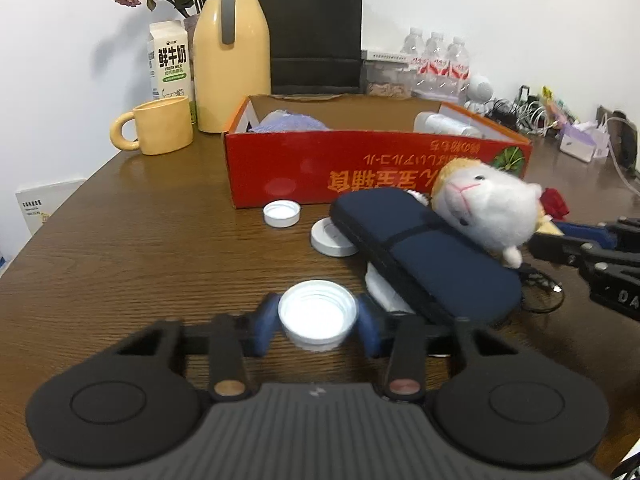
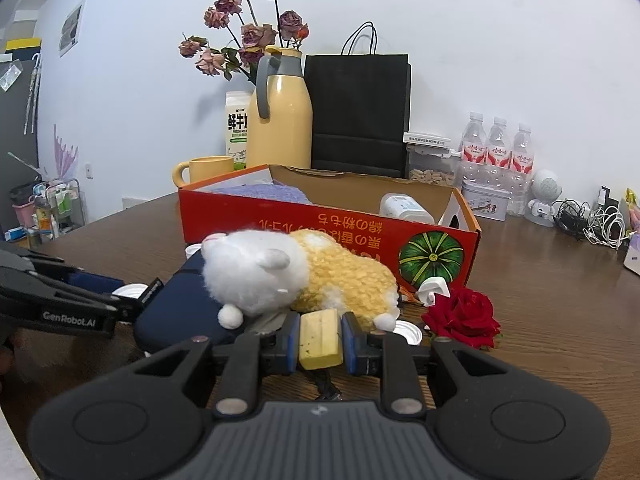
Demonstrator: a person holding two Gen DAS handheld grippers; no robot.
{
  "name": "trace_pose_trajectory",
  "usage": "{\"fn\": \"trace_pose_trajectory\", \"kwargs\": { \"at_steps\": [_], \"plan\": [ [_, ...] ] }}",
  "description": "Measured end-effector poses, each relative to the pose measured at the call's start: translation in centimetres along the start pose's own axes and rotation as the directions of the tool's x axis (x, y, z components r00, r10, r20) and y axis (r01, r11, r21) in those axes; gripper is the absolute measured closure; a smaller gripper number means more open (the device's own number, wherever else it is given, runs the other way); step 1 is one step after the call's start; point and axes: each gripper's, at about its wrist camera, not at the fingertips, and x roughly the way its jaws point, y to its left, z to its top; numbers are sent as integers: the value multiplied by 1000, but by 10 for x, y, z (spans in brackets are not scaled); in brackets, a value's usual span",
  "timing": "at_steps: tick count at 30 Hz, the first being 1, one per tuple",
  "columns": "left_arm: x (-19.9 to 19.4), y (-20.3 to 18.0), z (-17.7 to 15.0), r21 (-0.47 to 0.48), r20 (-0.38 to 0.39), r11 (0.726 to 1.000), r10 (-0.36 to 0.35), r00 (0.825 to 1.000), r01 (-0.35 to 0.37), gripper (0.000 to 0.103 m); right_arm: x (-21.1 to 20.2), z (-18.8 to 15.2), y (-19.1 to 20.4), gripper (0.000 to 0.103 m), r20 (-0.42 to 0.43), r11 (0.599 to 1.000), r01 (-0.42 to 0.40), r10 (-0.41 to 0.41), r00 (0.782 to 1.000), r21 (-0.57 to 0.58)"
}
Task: Organize objects
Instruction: 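Grasp a white bottle cap with the left tool while the right tool grasps the yellow block, then carry the cap and yellow block into the box and open both tools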
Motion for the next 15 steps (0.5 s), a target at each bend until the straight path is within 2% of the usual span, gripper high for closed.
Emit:
{"fn": "trace_pose_trajectory", "kwargs": {
  "at_steps": [8,15],
  "plan": [
    [-5,1,2,-22,25,1000,9,1000,-9,62,-1,0,-1,82,3,1000,2,-2,1000,0],
    [-17,4,20,-35,96,999,26,995,-22,62,-5,5,-4,82,26,1000,-3,2,1000,12]
  ]
}}
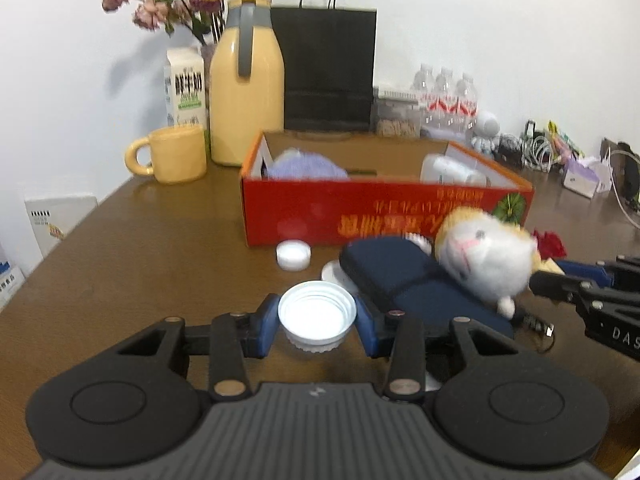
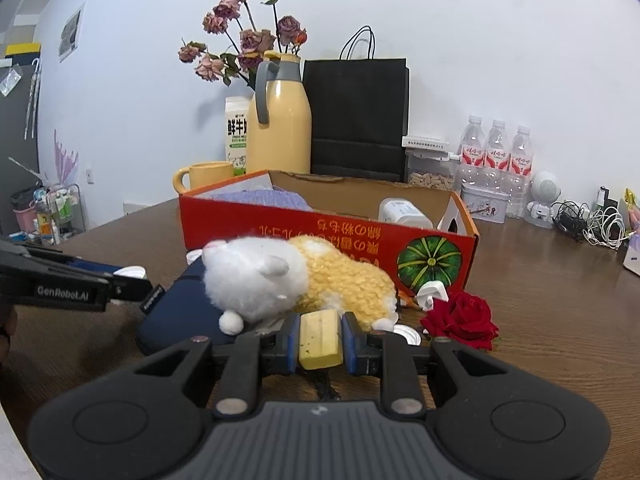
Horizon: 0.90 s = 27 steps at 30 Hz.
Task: Organize objects
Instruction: 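Carry the cap and yellow block into the box and open both tools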
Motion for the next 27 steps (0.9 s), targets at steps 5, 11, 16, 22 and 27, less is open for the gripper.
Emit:
{"fn": "trace_pose_trajectory", "kwargs": {
  "at_steps": [5,11,16,22,27],
  "plan": [
    [-5,-5,23,4,73,1000,-4,997,3,62,-7,15,-3,82,51,1000,10,-10,999,0],
    [-1,-14,54,4,153,1000,-10,988,9,62,-4,39,-9,82,109,1000,15,-14,994,-5],
    [13,-23,76,25,183,1000,-21,983,17,62,11,62,-12,82,142,1000,2,-1,990,-4],
    [35,-32,98,38,207,999,-28,978,20,62,44,89,-12,82,146,1000,-8,8,989,-1],
    [66,-32,117,-3,214,1000,-12,977,12,62,86,112,-15,82,138,1000,-7,4,990,24]
  ]
}}
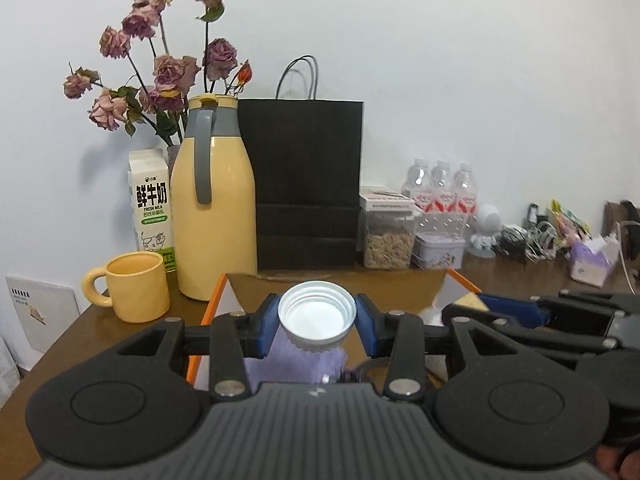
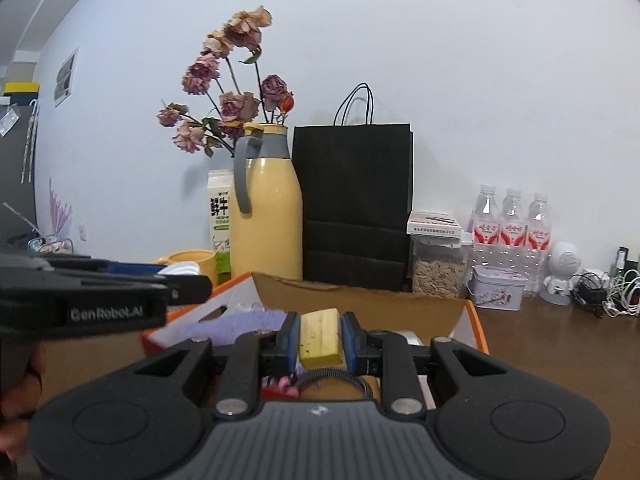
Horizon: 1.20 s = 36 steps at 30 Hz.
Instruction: Organize objects
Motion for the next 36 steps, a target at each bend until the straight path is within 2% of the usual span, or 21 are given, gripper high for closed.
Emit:
{"fn": "trace_pose_trajectory", "kwargs": {
  "at_steps": [3,7,14,19,20,22,23,24,25,26,27,28,36],
  "plan": [
    [29,7,3,-78,1,997,30,1000,-30,62,26,2,-3,82,-4,1000,10,-10,1000,21],
    [54,14,-3,-86,-48,994,59,997,-63,62,51,-5,-11,82,-42,998,26,-24,999,58],
    [57,18,-14,-74,-65,995,63,996,-68,62,60,-18,-16,82,-92,996,13,-6,996,86],
    [55,14,-18,-55,-59,997,58,997,-62,62,56,-20,-13,82,-85,997,21,-14,996,76],
    [54,14,-19,-57,-55,996,65,996,-68,60,56,-20,-13,82,-84,997,23,-17,996,75],
    [50,14,-20,-62,-34,995,77,996,-79,44,54,-21,-13,81,-81,996,42,-35,996,75],
    [47,14,-20,-65,-22,995,81,996,-82,23,53,-21,-13,79,-78,996,48,-42,996,75],
    [44,14,-20,-67,-5,994,90,996,-90,3,52,-21,-14,69,-75,995,51,-45,996,81],
    [41,14,-20,-67,15,992,104,994,-103,0,51,-22,-16,47,-70,994,55,-49,996,93],
    [38,14,-20,-68,36,991,119,992,-116,0,50,-22,-17,33,-66,993,61,-54,996,103],
    [37,14,-19,-69,42,991,120,992,-117,0,49,-22,-19,11,-61,992,67,-61,996,109],
    [37,14,-19,-74,41,991,117,992,-114,0,48,-23,-20,5,-52,990,76,-70,996,115],
    [38,17,-20,-85,29,989,123,992,-120,0,46,-23,-25,2,-45,986,87,-82,996,139]
  ]
}}
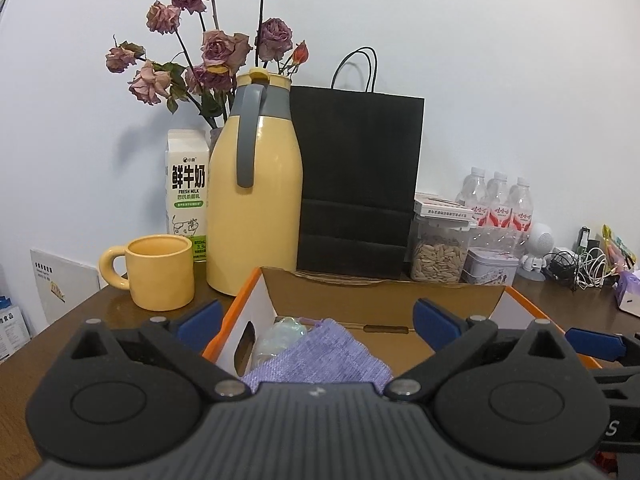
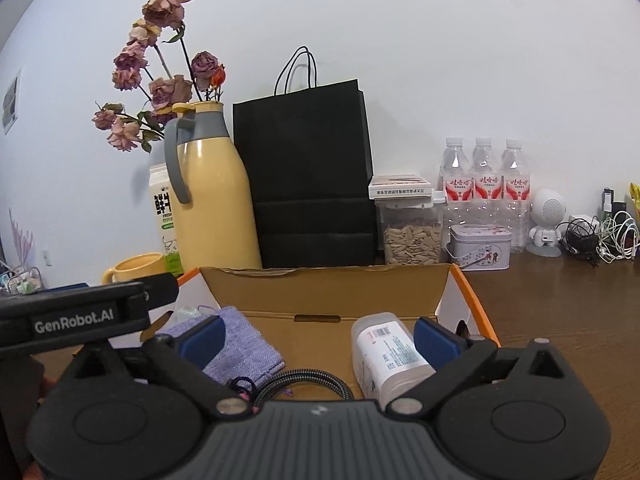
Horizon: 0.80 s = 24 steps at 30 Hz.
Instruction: Organize objects
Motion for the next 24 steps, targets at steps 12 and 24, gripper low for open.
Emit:
{"fn": "trace_pose_trajectory", "kwargs": {
  "at_steps": [12,24],
  "plan": [
    [-9,0,0,-15,20,1000,-10,1000,10,0,-6,1,-3,0,19,1000,17,-17,1000,-5],
    [-42,4,7,-17,17,1000,-17,1000,17,0,-37,9,-5,0,40,999,3,-2,999,-35]
  ]
}}
